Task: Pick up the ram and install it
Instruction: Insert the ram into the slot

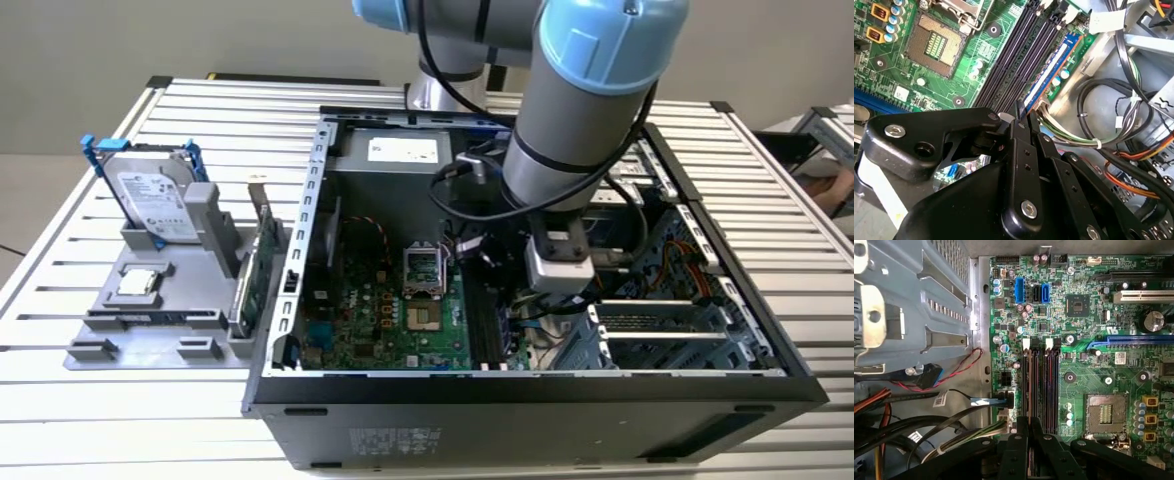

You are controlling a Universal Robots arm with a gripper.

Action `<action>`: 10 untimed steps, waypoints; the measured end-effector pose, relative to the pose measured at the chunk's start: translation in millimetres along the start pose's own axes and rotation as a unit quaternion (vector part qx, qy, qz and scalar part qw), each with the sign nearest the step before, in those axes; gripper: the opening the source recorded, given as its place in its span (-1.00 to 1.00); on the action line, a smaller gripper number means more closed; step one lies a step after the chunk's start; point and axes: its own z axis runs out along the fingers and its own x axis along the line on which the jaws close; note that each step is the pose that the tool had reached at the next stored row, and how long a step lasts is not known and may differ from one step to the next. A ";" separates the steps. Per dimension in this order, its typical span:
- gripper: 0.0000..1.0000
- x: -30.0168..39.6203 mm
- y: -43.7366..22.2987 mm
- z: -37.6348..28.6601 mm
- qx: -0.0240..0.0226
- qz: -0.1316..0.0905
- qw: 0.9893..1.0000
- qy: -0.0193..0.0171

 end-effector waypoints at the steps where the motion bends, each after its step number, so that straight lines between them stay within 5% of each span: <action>1: -1.00 0.0 0.0 0.8 0.000 0.000 1.000 0.000; 10: -1.00 -1.1 -0.3 6.4 0.000 0.000 1.000 0.000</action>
